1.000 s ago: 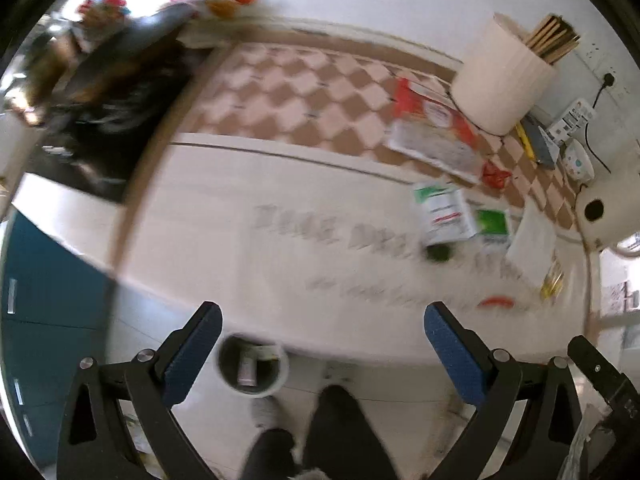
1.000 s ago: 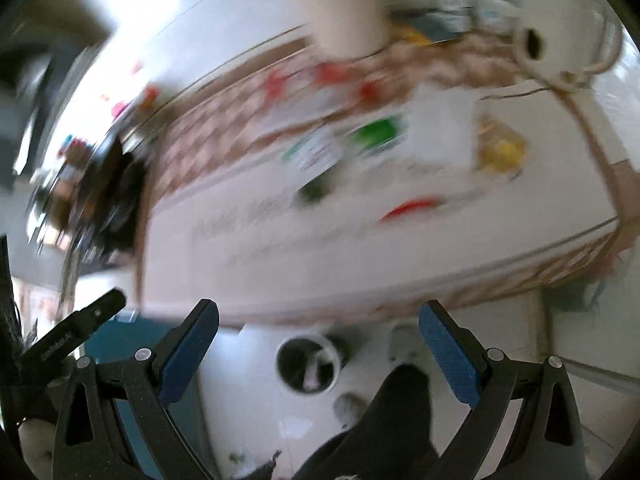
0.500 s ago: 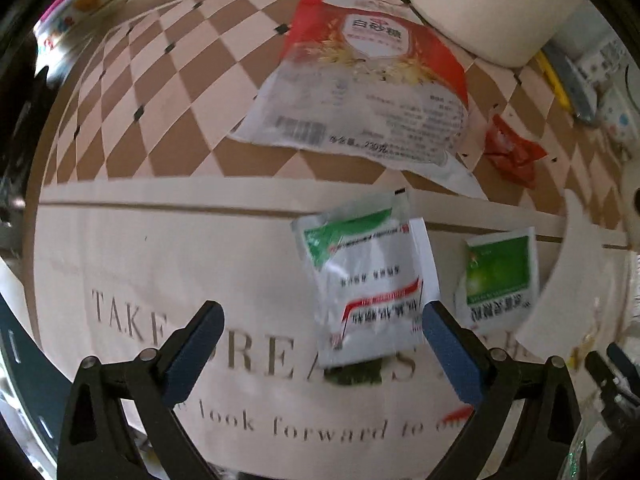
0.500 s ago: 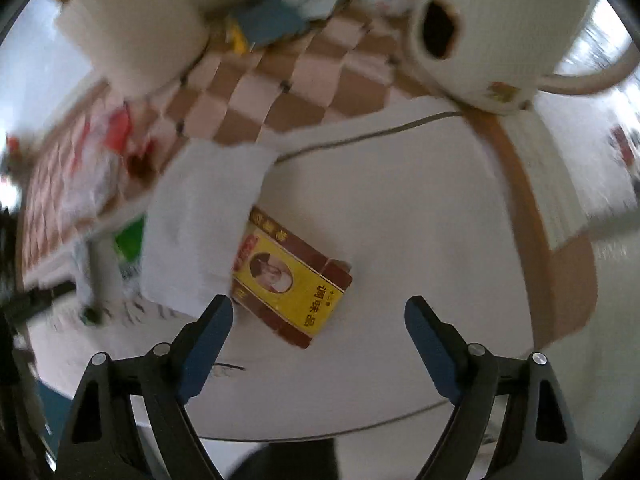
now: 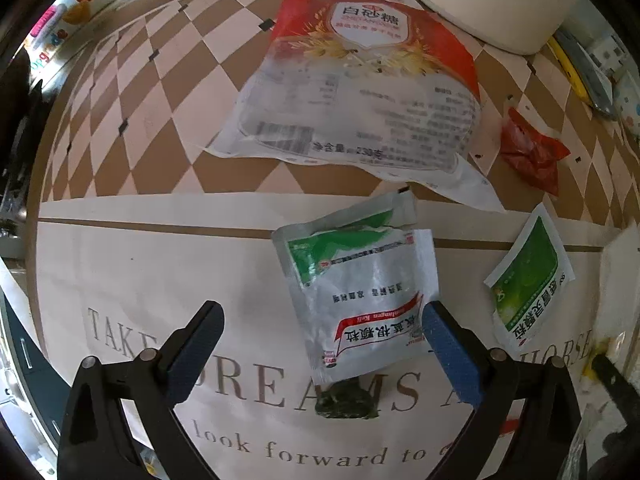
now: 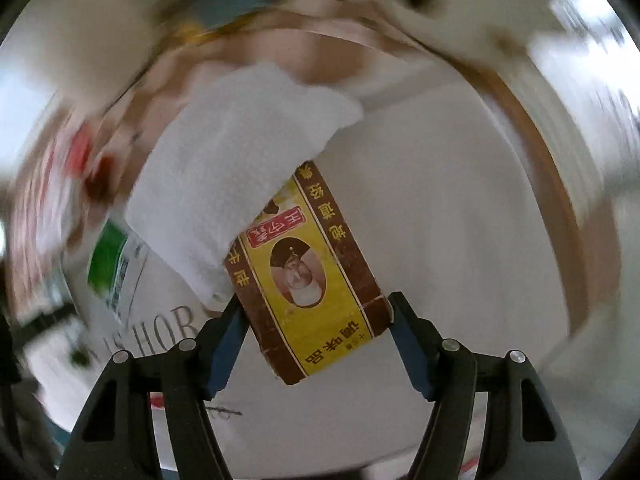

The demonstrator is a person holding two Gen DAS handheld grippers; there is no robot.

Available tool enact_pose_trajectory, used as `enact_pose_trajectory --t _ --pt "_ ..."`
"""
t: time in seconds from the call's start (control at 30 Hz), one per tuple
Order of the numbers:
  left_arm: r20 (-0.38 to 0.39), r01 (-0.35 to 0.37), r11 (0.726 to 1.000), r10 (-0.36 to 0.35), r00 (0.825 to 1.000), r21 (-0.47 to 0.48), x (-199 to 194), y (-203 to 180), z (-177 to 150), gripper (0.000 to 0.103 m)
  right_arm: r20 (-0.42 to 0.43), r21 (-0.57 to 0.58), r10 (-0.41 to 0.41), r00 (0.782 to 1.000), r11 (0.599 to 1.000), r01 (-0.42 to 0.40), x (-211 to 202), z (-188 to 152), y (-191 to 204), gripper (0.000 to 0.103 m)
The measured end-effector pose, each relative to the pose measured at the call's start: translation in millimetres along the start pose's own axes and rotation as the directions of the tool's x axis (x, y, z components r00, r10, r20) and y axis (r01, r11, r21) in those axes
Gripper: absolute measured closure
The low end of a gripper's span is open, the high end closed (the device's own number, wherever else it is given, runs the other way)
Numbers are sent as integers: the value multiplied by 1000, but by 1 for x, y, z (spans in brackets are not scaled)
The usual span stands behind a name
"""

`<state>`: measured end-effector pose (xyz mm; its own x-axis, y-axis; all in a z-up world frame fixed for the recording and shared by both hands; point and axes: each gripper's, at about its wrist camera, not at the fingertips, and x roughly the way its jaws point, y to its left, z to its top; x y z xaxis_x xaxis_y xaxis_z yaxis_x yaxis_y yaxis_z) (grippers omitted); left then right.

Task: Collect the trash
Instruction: 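Grasp the yellow seasoning box with the right tool while the left tool grasps the white tissue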

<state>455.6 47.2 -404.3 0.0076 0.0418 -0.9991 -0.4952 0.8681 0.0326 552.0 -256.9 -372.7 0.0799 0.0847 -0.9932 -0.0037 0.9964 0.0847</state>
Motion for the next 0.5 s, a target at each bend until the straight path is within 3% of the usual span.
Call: enact_pose_trajectory --t 0.07,0.1,0.13,0.23,0.27,0.33,0.37,0.4,0.43,0.5 --pt "-9 15 1000 -15 1000 -1 4 -2 2 3 -61 19 43 997 999 -42 4 -4 -7 19" --pt "-13 34 999 -34 999 -1 6 -3 1 11 -61 10 52 997 999 -52 2 -6 -8 15" --pt "-9 47 999 -47 999 -4 6 -4 3 14 -58 -4 74 996 997 -74 0 -7 -7 14" --pt "38 49 999 -49 998 2 -3 -7 -1 43 -34 -84 19 999 996 -22 0 -11 1 14" --pt "53 48 999 -48 997 7 -8 -8 -1 65 -15 -107 5 1000 994 -7 2 -11 6 14" --pt "53 48 999 -49 997 20 -13 -11 0 73 13 -148 -44 999 988 45 9 -10 15 18" --pt "53 48 999 -49 997 23 -15 -11 0 84 46 -162 -76 996 983 83 9 -11 19 29" --pt "65 47 998 -49 997 30 -19 -10 0 103 75 -181 -97 992 977 109 9 -8 23 39" --pt "72 39 999 -41 997 38 -23 -10 1 103 84 -193 -96 992 975 111 8 -8 27 39" --pt "93 31 999 -35 995 43 -32 -9 2 103 44 -165 16 999 986 -8 4 -10 29 40"
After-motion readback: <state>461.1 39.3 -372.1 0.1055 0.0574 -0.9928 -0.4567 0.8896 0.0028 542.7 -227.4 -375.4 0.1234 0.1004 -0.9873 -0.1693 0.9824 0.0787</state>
